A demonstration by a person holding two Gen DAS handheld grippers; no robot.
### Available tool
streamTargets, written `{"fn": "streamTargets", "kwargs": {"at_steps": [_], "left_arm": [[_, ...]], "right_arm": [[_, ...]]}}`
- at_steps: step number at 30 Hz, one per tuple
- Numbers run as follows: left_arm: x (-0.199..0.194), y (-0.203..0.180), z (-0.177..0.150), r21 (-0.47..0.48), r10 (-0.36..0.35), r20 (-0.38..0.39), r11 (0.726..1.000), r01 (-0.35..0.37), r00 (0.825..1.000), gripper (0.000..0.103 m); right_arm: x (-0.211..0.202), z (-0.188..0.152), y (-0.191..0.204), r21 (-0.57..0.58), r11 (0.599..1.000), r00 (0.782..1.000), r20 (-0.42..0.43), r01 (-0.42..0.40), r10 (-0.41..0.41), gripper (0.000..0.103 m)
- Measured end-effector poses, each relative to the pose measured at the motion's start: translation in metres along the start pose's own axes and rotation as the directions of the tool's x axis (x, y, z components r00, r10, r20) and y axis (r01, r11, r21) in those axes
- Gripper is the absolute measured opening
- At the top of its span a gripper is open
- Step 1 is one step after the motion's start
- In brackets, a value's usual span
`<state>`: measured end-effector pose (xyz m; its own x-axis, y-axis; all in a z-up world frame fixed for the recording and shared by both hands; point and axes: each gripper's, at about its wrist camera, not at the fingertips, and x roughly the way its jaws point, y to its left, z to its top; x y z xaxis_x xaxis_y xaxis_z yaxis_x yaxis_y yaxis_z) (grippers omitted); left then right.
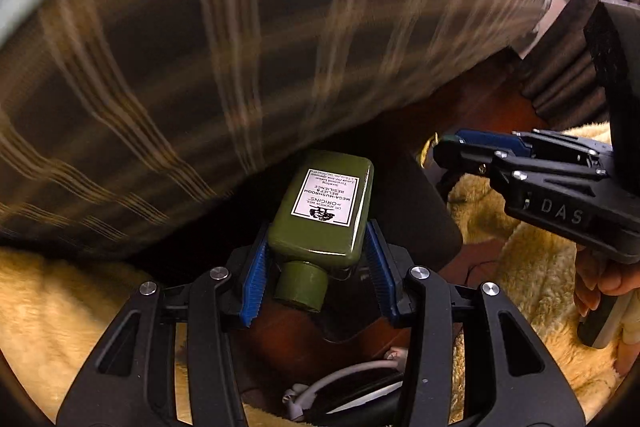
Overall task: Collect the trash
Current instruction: 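Lower both tools to the floor bin and open them to drop the items, then grasp the white cloth knot with the left tool while the right tool grasps the grey scrunchie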
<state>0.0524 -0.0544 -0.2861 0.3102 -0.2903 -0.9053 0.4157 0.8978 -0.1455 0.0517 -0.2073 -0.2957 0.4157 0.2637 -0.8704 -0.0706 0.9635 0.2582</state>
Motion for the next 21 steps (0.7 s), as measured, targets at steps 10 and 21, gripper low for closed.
{"fn": "streamTargets", "kwargs": {"at_steps": [10,21], "left_arm": [[0.006,0.001,-0.006,-0.020,-0.004,-0.012,1.000,0.003,1.000,0.062],[-0.085,0.001,0.012,-0.014,0.091,0.214,0.996,-0.090,0.973,0.075]], "right_arm": [[0.010,0.001,-0.010,0.033,0.999,1.000,0.010,-0.017,0.017,0.051],[-0.066,0.032,0.001,0.016,1.000,0.973,0.230,-0.022,0.018,0.055]]}}
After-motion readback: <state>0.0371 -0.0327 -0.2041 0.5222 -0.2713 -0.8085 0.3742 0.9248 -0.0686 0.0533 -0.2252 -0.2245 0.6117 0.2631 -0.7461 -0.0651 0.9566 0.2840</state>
